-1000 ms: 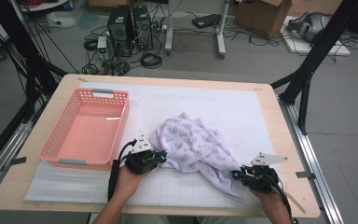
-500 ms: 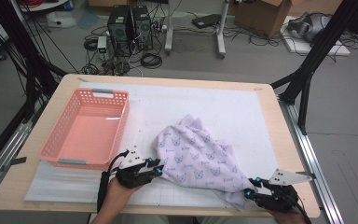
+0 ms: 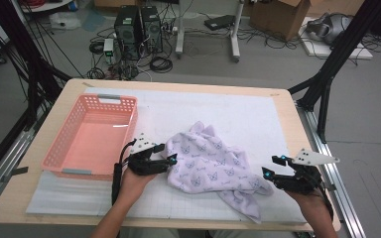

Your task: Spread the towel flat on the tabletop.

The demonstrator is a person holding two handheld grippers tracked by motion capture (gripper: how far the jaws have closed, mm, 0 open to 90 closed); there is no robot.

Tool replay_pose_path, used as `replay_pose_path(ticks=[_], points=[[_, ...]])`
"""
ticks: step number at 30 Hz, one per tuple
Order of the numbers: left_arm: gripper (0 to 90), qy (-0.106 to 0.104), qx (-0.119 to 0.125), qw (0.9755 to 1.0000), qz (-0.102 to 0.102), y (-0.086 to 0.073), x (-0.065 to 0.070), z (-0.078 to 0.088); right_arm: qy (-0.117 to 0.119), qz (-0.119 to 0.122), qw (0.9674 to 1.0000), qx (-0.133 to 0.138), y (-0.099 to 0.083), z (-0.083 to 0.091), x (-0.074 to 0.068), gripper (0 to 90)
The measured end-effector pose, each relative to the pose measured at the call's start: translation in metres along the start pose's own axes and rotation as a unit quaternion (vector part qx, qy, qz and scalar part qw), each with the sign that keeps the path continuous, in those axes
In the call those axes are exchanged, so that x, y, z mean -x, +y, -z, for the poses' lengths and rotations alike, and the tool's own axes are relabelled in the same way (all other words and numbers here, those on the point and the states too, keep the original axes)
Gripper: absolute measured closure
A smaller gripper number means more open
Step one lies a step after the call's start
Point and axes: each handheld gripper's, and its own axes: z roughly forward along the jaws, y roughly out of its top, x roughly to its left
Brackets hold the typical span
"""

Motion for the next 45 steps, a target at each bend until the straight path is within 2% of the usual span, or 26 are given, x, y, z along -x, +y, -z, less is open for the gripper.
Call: replay_pose_path(ticks=[2, 5, 6, 11, 12, 14, 16, 17, 18, 19, 20, 21, 24, 25, 27, 28, 30, 32, 34, 37, 38, 39, 42, 43, 44, 45], points=[[36.2, 0.002, -0.01, 0.9999, 0.001, 0.001, -0.003, -0.007, -0.012, -0.008, 0.9999, -0.008, 0.0, -0.008, 0.007, 40.4], [35.9, 0.008, -0.027, 0.9996, 0.005, 0.003, -0.006, -0.019, -0.013, -0.022, 0.9996, -0.015, 0.003, -0.03, 0.015, 40.4], [35.5, 0.007, -0.032, 0.9994, 0.008, 0.003, -0.006, -0.023, -0.008, -0.03, 0.9994, -0.016, 0.005, -0.045, 0.017, 40.4], [36.4, 0.004, -0.052, 0.9985, 0.018, -0.001, -0.005, -0.039, -0.002, -0.021, 0.9981, -0.058, 0.018, -0.105, 0.015, 39.8], [39.0, 0.002, -0.061, 0.9981, 0.015, -0.002, -0.004, -0.041, 0.003, -0.02, 0.9978, -0.064, 0.021, -0.114, 0.013, 40.1], [49.6, -0.003, -0.075, 0.9972, -0.001, -0.001, -0.001, -0.043, 0.011, -0.017, 0.997, -0.074, 0.023, -0.131, 0.009, 42.8], [63.8, 0.0, -0.085, 0.9963, -0.013, -0.001, 0.002, -0.044, 0.017, -0.008, 0.9951, -0.097, 0.022, -0.142, 0.006, 53.9], [69.1, 0.0, -0.089, 0.9958, -0.021, -0.001, 0.002, -0.042, 0.015, -0.003, 0.995, -0.099, 0.02, -0.143, 0.004, 60.7], [71.8, 0.0, -0.089, 0.9958, -0.021, -0.001, 0.002, -0.042, 0.02, -0.005, 0.9948, -0.1, 0.02, -0.14, 0.005, 76.5], [72.5, -0.005, -0.086, 0.9961, -0.019, 0.0, 0.002, -0.039, 0.034, -0.012, 0.9941, -0.102, 0.02, -0.137, 0.007, 79.1], [72.7, -0.005, -0.086, 0.9961, -0.019, 0.0, 0.002, -0.039, 0.034, -0.012, 0.9941, -0.102, 0.02, -0.137, 0.007, 79.1], [72.8, -0.007, -0.085, 0.9961, -0.023, 0.001, 0.002, -0.034, 0.027, -0.008, 0.9943, -0.102, 0.017, -0.128, 0.008, 82.4], [72.2, -0.011, -0.085, 0.9958, -0.033, 0.002, 0.004, -0.029, 0.021, -0.014, 0.9955, -0.091, 0.01, -0.11, 0.013, 83.4], [72.2, -0.013, -0.084, 0.9958, -0.036, 0.003, 0.005, -0.027, 0.021, -0.014, 0.9955, -0.091, 0.01, -0.11, 0.013, 83.4], [71.5, -0.021, -0.078, 0.9958, -0.044, 0.004, 0.011, -0.021, 0.017, -0.017, 0.9968, -0.077, 0.002, -0.093, 0.015, 83.8], [72.2, -0.021, -0.078, 0.9958, -0.044, 0.004, 0.011, -0.021, 0.017, -0.017, 0.9968, -0.077, 0.002, -0.093, 0.015, 83.8], [75.4, -0.025, -0.065, 0.9967, -0.042, 0.002, 0.014, -0.018, 0.003, -0.015, 0.9969, -0.077, -0.006, -0.076, 0.015, 83.9], [76.9, -0.039, -0.067, 0.9963, -0.036, -0.006, 0.016, -0.016, 0.003, -0.016, 0.9972, -0.072, -0.012, -0.066, 0.016, 83.9], [79.8, -0.045, -0.067, 0.996, -0.039, -0.011, 0.018, -0.015, 0.001, -0.01, 0.9969, -0.078, -0.017, -0.058, 0.014, 83.9], [79.2, -0.056, -0.067, 0.9954, -0.038, -0.014, 0.022, -0.011, -0.004, 0.01, 0.9948, -0.101, -0.024, -0.048, 0.007, 83.9], [77.7, -0.056, -0.067, 0.9954, -0.038, -0.014, 0.022, -0.011, -0.003, 0.014, 0.9941, -0.108, -0.027, -0.044, 0.005, 83.9], [74.5, -0.067, -0.072, 0.9947, -0.029, -0.015, 0.023, -0.009, 0.0, 0.015, 0.9937, -0.111, -0.029, -0.04, 0.003, 83.9], [53.7, -0.067, -0.066, 0.9954, -0.018, -0.012, 0.021, -0.006, 0.008, 0.019, 0.9936, -0.111, -0.032, -0.033, 0.0, 81.7], [47.9, -0.056, -0.044, 0.9974, -0.01, -0.005, 0.017, -0.003, 0.012, 0.015, 0.9956, -0.092, -0.031, -0.028, 0.0, 72.5], [44.0, -0.056, -0.044, 0.9974, -0.01, -0.005, 0.017, -0.003, 0.012, 0.015, 0.9956, -0.092, -0.031, -0.028, 0.0, 72.5], [43.0, -0.047, -0.016, 0.9988, 0.001, 0.003, 0.011, 0.0, 0.011, -0.003, 0.9981, -0.061, -0.024, -0.025, 0.004, 63.2]])
